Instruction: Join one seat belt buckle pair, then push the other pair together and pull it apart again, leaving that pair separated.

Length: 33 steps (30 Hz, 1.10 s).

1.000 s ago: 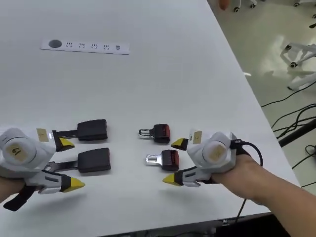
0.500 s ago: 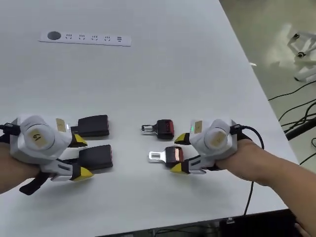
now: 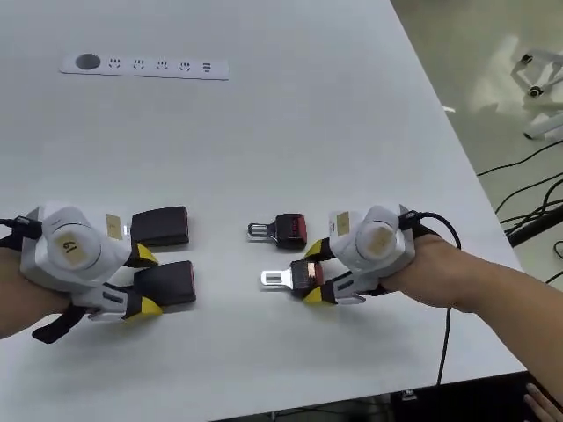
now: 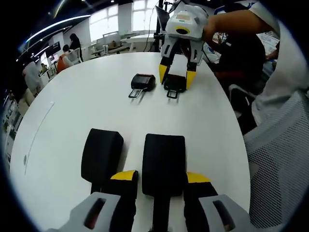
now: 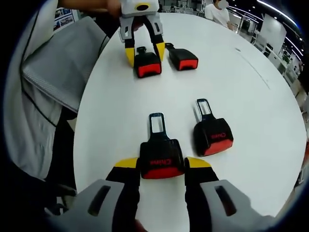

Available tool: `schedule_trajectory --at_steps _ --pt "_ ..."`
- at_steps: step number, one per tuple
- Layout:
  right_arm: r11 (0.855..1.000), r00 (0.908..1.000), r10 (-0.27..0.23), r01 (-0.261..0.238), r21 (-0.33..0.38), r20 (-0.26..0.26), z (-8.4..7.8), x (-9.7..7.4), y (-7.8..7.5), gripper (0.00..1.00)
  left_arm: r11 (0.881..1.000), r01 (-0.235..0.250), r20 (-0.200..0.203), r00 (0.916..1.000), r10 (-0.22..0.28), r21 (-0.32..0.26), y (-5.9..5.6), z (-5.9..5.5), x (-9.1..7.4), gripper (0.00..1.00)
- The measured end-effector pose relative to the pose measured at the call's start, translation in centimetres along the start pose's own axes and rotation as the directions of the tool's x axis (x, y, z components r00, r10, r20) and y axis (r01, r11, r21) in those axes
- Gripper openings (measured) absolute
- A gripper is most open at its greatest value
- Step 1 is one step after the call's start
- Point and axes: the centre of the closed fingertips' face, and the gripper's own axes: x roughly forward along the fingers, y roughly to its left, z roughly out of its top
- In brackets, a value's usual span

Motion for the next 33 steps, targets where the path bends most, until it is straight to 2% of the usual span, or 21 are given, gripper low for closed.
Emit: schedule_trajectory --at_steps 5,20,23,33 --pt "1.0 1.0 0.005 -0.005 -0.02 -0.005 0.0 0.1 0.0 0.35 1.0 -0.004 -0.006 1.0 0.004 0.029 0.3 -0.1 -0.1 0.36" --pt "0.999 0.9998 0.012 -0.013 -0.034 -0.016 0.1 0.0 0.0 0.34 0.999 0.001 -0.007 1.0 -0.001 0.039 0.5 -0.3 0.0 0.34" --pt "0.999 0.9999 0.009 -0.01 -0.035 -0.014 0.1 0.5 -0.2 0.34 0.999 0.002 -0.009 1.0 -0.001 0.041 0.5 -0.4 0.1 0.34" --pt "0.999 0.9999 0.011 -0.011 -0.043 0.008 2.2 1.5 0.4 0.34 0.998 0.007 -0.017 0.9998 -0.006 0.058 0.1 -0.1 0.0 0.34"
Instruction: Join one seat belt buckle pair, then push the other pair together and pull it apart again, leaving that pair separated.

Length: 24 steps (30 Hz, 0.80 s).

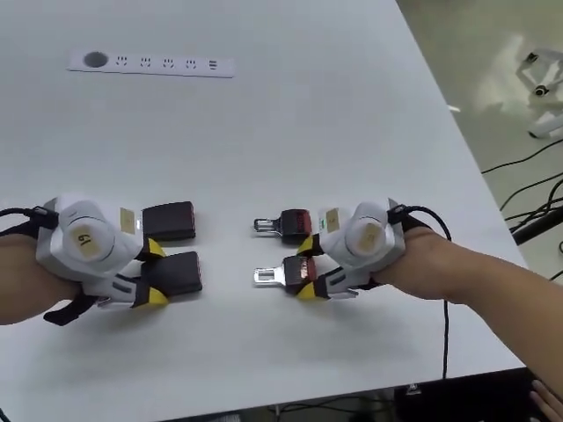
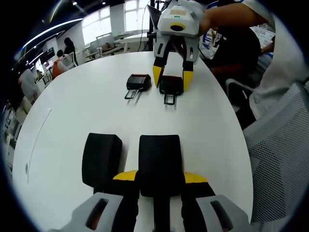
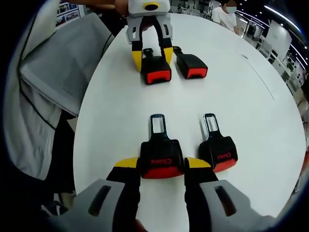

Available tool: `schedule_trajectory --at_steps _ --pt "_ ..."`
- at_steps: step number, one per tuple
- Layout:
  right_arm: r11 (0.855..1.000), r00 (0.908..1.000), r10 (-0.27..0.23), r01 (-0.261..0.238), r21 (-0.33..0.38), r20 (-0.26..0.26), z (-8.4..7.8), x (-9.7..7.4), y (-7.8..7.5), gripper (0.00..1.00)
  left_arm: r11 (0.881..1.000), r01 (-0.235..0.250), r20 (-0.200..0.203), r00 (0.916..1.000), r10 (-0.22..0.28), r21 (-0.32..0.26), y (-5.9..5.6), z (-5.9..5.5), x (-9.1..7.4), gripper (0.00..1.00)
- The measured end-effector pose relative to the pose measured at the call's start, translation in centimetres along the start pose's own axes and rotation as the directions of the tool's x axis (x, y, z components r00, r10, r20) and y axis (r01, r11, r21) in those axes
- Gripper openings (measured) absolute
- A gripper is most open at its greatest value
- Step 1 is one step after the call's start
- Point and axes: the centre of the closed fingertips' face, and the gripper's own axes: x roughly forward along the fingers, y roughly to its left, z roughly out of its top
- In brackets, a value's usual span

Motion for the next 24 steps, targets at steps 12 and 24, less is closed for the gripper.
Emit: schedule_trajectory --at_steps 12,24 --pt "1.0 0.9995 0.007 -0.007 -0.012 0.03 2.9 1.4 0.5 0.34 1.0 0.015 -0.007 0.9999 -0.015 0.022 -0.3 -0.2 0.1 0.34" --pt "1.0 0.9984 0.008 -0.007 -0.007 0.057 5.6 2.9 0.4 0.34 0.999 0.021 -0.013 0.9997 -0.021 0.036 -0.1 -0.3 0.1 0.34"
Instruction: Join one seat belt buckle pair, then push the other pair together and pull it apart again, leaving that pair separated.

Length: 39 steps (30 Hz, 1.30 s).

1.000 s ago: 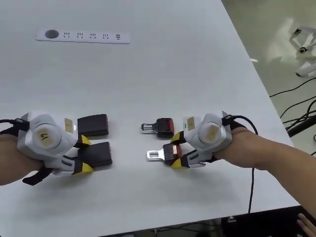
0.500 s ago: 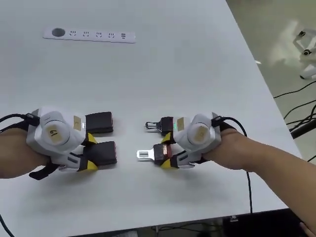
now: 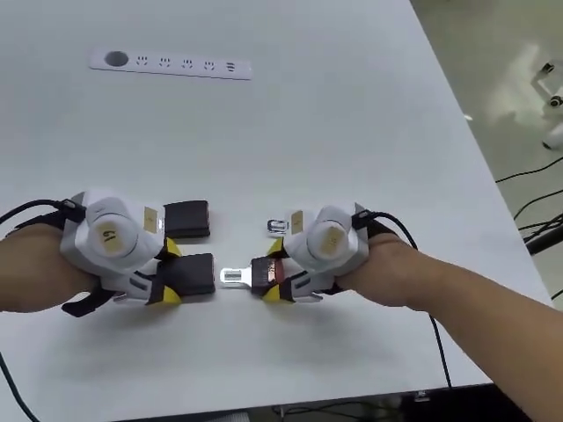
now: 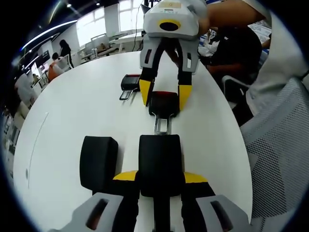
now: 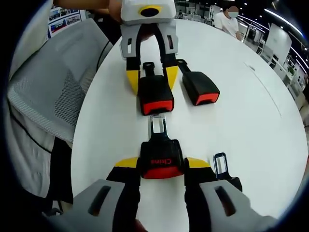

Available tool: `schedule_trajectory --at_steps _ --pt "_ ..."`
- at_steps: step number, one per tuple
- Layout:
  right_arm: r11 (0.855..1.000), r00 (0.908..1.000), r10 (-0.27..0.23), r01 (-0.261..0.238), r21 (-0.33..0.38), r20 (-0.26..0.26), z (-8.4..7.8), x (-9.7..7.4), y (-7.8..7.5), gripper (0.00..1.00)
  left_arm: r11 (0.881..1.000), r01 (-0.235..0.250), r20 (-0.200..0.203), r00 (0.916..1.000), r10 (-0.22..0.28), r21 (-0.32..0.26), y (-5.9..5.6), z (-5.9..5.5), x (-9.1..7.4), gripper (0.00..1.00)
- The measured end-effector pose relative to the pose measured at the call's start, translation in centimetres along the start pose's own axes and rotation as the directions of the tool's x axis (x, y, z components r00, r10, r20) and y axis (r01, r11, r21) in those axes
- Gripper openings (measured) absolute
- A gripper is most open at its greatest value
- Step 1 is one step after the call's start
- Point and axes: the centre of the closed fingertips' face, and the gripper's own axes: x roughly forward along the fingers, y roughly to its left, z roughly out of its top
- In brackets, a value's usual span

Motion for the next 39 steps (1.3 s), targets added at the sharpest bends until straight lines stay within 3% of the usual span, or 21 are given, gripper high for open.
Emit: schedule_trajectory --at_steps 8,10,12,18,39 --pt "1.0 1.0 -0.002 0.002 -0.009 -0.003 0.8 0.5 -0.2 0.34 1.0 0.005 -0.01 0.9999 -0.005 0.008 0.0 0.0 0.0 0.34" --pt "1.0 0.9998 0.006 -0.006 0.009 0.019 1.4 0.3 -0.2 0.34 1.0 0.006 -0.012 0.9999 -0.006 0.011 0.0 0.0 0.0 0.34" --pt "1.0 1.0 0.004 -0.003 -0.017 0.005 1.3 0.7 -0.2 0.34 1.0 0.006 -0.013 0.9999 -0.006 0.011 0.1 -0.1 0.0 0.34" --pt "1.0 0.9998 0.014 -0.014 -0.008 0.016 1.6 1.3 -0.3 0.34 1.0 0.008 -0.009 0.9999 -0.008 0.012 0.1 -0.1 0.0 0.34" --pt "0.999 0.9997 0.017 -0.016 -0.028 0.018 3.0 1.8 0.2 0.3 0.999 0.025 -0.038 0.999 -0.024 0.045 0.2 -0.2 0.0 0.32"
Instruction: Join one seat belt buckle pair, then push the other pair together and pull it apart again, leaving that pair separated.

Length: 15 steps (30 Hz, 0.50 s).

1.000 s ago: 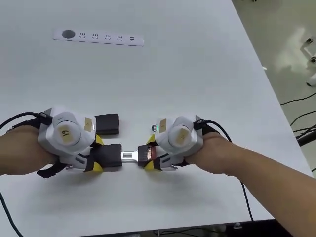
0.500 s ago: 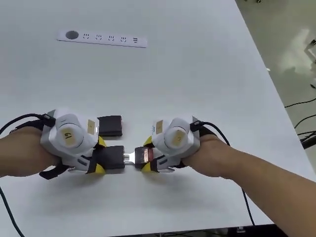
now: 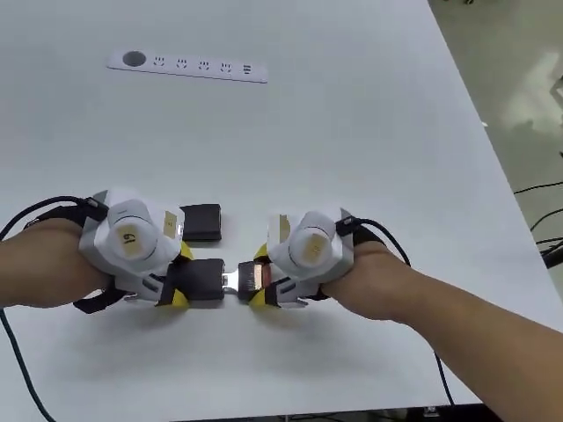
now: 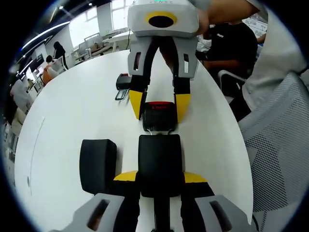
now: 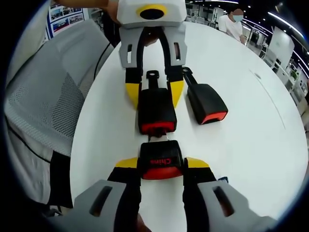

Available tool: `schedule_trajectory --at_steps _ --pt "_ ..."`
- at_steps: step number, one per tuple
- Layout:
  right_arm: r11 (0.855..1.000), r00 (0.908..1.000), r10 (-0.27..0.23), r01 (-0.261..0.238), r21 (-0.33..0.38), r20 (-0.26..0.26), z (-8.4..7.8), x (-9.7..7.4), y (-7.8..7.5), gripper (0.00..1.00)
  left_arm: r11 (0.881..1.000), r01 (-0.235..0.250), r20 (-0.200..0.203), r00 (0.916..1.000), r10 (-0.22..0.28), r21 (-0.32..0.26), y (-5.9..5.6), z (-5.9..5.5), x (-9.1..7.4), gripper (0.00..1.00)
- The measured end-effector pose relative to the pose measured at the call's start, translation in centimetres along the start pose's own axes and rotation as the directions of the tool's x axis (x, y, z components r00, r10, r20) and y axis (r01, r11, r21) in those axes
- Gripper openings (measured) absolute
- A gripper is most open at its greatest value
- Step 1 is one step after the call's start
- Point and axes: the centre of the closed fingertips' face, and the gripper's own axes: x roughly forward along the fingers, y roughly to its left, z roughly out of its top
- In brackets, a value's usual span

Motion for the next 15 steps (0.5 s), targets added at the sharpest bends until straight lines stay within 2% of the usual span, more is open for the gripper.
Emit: schedule_trajectory --at_steps 10,11,12,15 --pt "1.0 1.0 -0.003 0.003 -0.001 -0.002 0.6 0.6 0.1 0.3 1.0 0.003 0.003 1.0 -0.003 0.006 -0.1 0.1 -0.1 0.31" --pt "0.998 0.9985 -0.054 0.054 0.017 -0.007 0.5 0.6 -1.0 0.3 1.0 0.001 -0.001 1.0 -0.001 0.007 0.0 -0.1 -0.1 0.31" --pt "1.0 0.9999 -0.014 0.014 -0.005 -0.003 0.6 0.5 -0.2 0.3 1.0 0.001 0.005 1.0 -0.001 0.005 0.0 -0.1 0.0 0.31" --pt "1.0 0.9999 -0.01 0.01 -0.009 -0.007 0.3 0.6 -0.2 0.3 1.0 -0.005 0.0 1.0 0.005 0.002 -0.1 -0.1 0.1 0.31"
